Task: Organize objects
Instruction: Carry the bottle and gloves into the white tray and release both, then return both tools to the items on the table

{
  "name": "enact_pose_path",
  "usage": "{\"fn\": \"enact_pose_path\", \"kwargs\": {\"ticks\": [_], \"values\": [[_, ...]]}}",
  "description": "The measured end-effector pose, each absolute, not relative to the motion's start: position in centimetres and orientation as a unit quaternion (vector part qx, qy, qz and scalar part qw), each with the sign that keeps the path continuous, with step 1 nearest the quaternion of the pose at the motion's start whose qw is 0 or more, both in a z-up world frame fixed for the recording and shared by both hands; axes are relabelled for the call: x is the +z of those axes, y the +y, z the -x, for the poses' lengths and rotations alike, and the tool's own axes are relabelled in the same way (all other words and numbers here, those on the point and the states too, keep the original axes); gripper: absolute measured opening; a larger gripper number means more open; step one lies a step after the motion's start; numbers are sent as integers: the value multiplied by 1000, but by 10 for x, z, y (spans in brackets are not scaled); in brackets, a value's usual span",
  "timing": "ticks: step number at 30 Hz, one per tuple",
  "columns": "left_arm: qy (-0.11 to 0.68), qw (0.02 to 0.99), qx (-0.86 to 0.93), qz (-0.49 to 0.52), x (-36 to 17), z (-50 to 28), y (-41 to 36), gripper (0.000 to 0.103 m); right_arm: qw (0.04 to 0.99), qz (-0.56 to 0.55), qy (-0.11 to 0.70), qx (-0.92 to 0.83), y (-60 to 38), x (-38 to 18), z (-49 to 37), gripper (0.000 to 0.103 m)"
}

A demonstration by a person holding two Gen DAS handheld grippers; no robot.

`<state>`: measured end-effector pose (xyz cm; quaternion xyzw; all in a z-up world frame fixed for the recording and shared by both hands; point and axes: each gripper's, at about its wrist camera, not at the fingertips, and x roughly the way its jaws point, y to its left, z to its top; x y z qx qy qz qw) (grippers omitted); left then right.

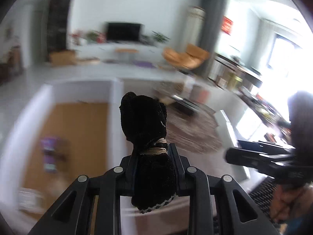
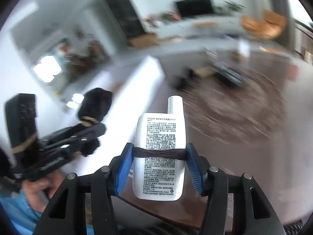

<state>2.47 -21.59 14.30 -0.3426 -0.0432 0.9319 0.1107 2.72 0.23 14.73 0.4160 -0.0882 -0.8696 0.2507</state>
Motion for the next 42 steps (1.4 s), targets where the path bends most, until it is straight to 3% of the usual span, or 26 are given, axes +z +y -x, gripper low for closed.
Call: {"fn": "enact_pose_path", "kwargs": {"ticks": [3, 6, 8, 10, 13, 15, 20, 24, 25, 26, 28, 29, 33, 37, 42], "values": [[-46, 14, 940, 338, 149, -35, -282, 27, 331, -392, -81, -855, -66, 175, -20, 54], [-62, -73, 915, 392, 120, -31, -335, 33, 386, -383, -55, -838, -134, 182, -12, 54], [-53, -140, 877, 457, 85, -18, -363, 62, 411, -394, -43, -821, -177, 171, -5, 56], [-58, -179, 854, 485, 60, -15, -380, 71, 413, -427, -42, -804, -204, 151, 5, 67], [-110, -160, 858, 476, 52, -19, -385, 72, 399, -440, -59, -802, -207, 132, 9, 73], [-125, -147, 864, 464, 54, -16, -375, 72, 385, -429, -57, -815, -194, 130, 11, 89], [-132, -47, 897, 419, 83, -9, -307, 72, 305, -368, -35, -878, -128, 136, 0, 100], [-100, 97, 903, 407, 107, -25, -214, 72, 164, -365, 37, -916, -50, 91, -11, 102], [-80, 138, 899, 408, 109, -31, -183, 77, 135, -376, 47, -915, -34, 75, -12, 102], [-68, 163, 894, 411, 108, -33, -165, 89, 109, -388, 55, -913, -17, 61, -15, 102], [-53, 217, 877, 426, 97, -36, -126, 103, 62, -411, 55, -908, 23, 34, -22, 102], [-54, 235, 865, 440, 87, -35, -108, 103, 39, -416, 50, -907, 40, 25, -28, 102], [-49, 205, 842, 496, 25, 4, -76, 103, -31, -434, 2, -900, 97, 3, -41, 102], [-33, 124, 840, 527, -21, 53, -71, 103, -42, -449, -15, -892, 120, -9, -43, 103], [6, 72, 855, 513, -33, 78, -59, 103, -44, -428, -14, -902, 124, -12, -44, 103]]}}
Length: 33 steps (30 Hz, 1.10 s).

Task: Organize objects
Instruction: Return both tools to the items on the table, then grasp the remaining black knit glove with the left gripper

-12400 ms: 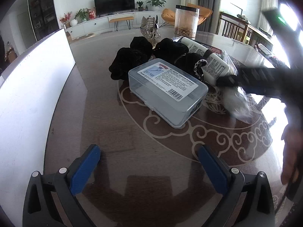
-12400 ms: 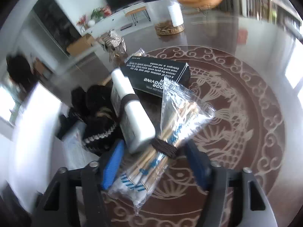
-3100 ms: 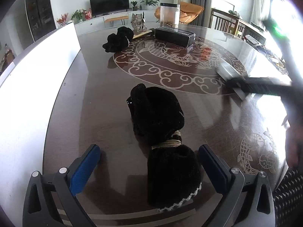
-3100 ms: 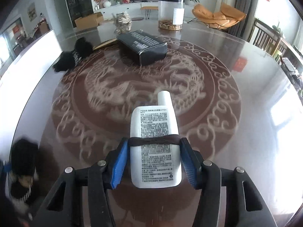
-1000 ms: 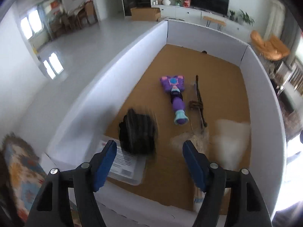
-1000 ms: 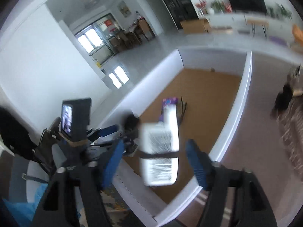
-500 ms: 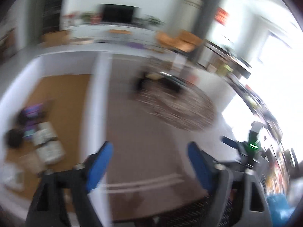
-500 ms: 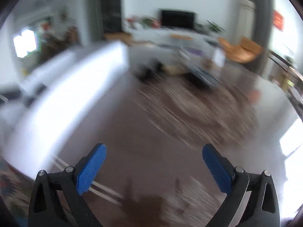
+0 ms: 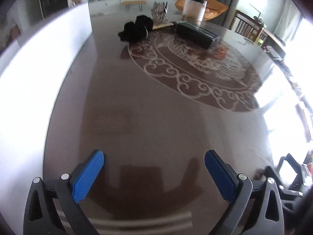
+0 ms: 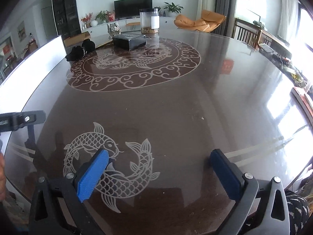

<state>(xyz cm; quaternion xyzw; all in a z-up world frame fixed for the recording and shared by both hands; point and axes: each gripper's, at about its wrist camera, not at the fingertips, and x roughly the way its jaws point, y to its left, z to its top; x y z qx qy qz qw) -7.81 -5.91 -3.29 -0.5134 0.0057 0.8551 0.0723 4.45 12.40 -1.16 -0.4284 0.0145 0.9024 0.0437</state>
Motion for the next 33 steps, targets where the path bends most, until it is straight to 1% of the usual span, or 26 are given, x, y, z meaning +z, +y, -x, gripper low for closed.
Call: {"fn": "enact_pose_path", "kwargs": {"ticks": [2, 6, 10, 15, 19, 26, 33], "values": [[37, 61, 863, 500, -38, 78, -55, 103, 55, 428, 20, 902, 127, -12, -41, 103], [35, 59, 864, 498, -36, 77, -63, 103, 80, 462, 34, 882, 125, -8, -30, 103], [37, 61, 868, 492, -36, 74, -63, 103, 55, 458, 22, 887, 126, -10, -29, 103], [40, 65, 868, 491, -29, 52, -64, 103, 52, 445, 19, 894, 125, -12, -30, 103], [54, 89, 863, 495, -26, 53, -65, 103, 50, 439, 18, 897, 126, -14, -33, 103], [53, 90, 861, 498, -25, 125, -70, 103, 51, 437, 18, 898, 125, -14, -33, 103], [34, 54, 851, 521, -24, 213, -75, 103, 51, 432, 17, 900, 125, -14, -35, 103]]}}
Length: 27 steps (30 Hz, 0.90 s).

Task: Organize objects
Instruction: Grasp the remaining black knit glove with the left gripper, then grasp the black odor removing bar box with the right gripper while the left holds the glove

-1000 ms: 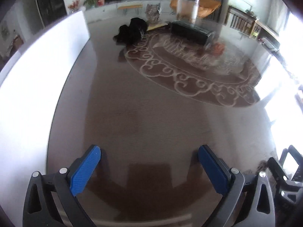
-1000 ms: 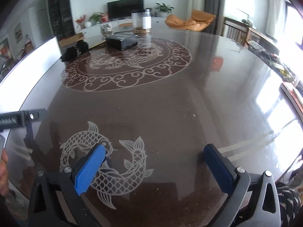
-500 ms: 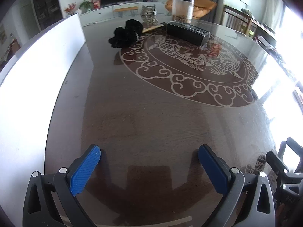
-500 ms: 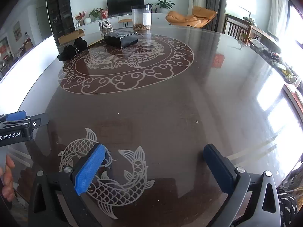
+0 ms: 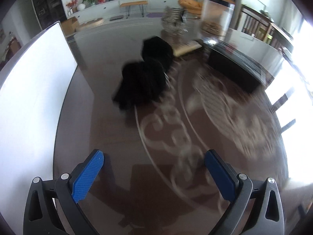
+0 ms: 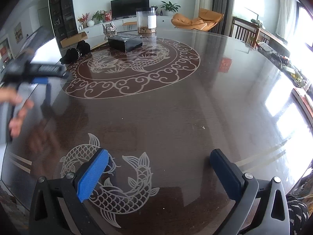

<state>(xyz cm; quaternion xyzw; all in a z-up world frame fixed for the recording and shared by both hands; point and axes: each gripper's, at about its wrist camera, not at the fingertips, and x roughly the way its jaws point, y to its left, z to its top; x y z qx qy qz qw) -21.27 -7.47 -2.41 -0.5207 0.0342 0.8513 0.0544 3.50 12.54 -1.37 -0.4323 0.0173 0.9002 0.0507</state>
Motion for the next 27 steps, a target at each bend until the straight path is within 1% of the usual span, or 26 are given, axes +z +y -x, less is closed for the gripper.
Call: {"fn": "enact_pose_path", "kwargs": {"ticks": [6, 11, 15, 16, 17, 18, 19, 22, 24, 27], "values": [[35, 52, 846, 530, -24, 255, -76, 103, 51, 427, 17, 903, 126, -14, -38, 103], [46, 61, 824, 561, -23, 285, -71, 103, 53, 421, 18, 905, 126, -14, -40, 103], [70, 66, 834, 543, -20, 299, -63, 102, 53, 419, 18, 906, 126, -13, -42, 103], [59, 68, 842, 533, -18, 301, -65, 86, 53, 419, 18, 906, 127, -13, -42, 103], [46, 66, 848, 525, -15, 301, -68, 57, 53, 419, 18, 906, 127, -13, -42, 103], [40, 57, 853, 518, -12, 300, -71, 44, 53, 419, 18, 906, 127, -13, -42, 103], [36, 50, 855, 515, -11, 298, -72, 36, 53, 418, 17, 907, 127, -13, -42, 103], [35, 46, 865, 498, -11, 277, -74, 37, 53, 416, 17, 908, 128, -12, -43, 103], [21, 40, 872, 487, -12, 250, -75, 36, 54, 415, 17, 908, 128, -12, -43, 103], [20, 38, 881, 472, -13, 194, -71, 36, 56, 413, 18, 909, 127, -12, -43, 103]]}}
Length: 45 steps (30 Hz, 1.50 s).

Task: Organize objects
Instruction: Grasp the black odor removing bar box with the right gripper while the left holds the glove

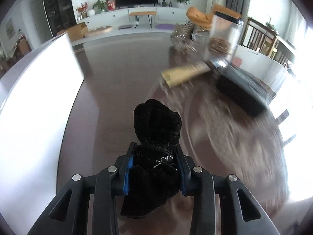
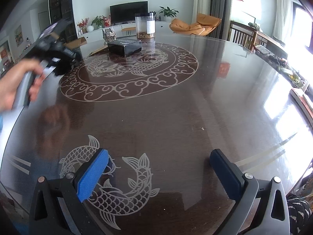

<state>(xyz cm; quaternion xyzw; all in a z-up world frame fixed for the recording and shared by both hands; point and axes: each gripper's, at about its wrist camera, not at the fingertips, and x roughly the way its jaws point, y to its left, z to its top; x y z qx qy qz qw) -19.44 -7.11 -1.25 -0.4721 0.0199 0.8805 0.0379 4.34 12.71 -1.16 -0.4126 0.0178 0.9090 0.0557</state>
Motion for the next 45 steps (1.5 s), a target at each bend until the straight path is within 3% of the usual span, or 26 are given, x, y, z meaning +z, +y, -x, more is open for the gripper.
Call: {"fn": "enact_pose_path", "kwargs": {"ticks": [4, 10, 16, 22, 33, 45], "values": [[29, 49, 889, 454, -14, 106, -69, 37, 55, 408, 17, 911, 127, -12, -45, 103], [41, 74, 893, 442, -16, 55, -77, 39, 50, 406, 15, 912, 129, -12, -46, 103], [45, 77, 898, 430, -18, 43, -76, 39, 20, 457, 5, 889, 133, -8, -39, 103], [45, 78, 899, 429, -20, 49, -74, 39, -30, 506, -24, 862, 153, -7, 23, 103], [45, 78, 899, 429, -20, 50, -74, 39, -92, 483, -59, 869, 121, -10, 193, 103], [45, 78, 899, 429, -19, 48, -74, 40, -88, 473, -56, 875, 104, -14, 290, 103]]}}
